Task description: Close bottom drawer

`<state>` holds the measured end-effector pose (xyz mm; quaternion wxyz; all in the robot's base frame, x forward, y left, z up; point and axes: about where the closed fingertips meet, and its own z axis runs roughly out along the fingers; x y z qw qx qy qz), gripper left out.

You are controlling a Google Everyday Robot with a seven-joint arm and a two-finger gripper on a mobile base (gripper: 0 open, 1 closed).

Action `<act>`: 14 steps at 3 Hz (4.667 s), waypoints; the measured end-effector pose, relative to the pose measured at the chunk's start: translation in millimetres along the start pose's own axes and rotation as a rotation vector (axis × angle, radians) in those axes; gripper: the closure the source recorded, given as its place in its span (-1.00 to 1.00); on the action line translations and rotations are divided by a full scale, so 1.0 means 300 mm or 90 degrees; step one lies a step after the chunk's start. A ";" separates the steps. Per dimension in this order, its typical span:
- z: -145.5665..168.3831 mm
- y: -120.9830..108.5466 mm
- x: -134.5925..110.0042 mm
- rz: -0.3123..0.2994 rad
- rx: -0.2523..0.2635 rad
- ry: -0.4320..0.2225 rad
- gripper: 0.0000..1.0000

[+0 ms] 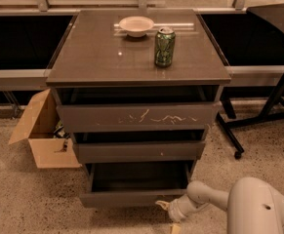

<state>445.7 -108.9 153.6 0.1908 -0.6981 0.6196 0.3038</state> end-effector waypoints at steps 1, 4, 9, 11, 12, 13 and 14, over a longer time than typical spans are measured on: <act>0.000 0.000 0.001 -0.001 0.001 0.000 -0.99; -0.115 -0.140 0.010 -0.068 0.115 0.022 0.38; -0.224 -0.417 0.059 -0.059 0.230 0.067 -0.24; -0.254 -0.455 0.062 -0.058 0.250 0.070 -1.00; -0.280 -0.448 0.064 -0.057 0.264 0.067 -1.00; -0.310 -0.418 0.056 -0.061 0.272 0.053 -1.00; -0.352 -0.318 0.032 -0.088 0.253 0.020 -1.00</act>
Offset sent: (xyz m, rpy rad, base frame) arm 0.0113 -0.0144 0.0018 0.0324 -0.0973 -0.0378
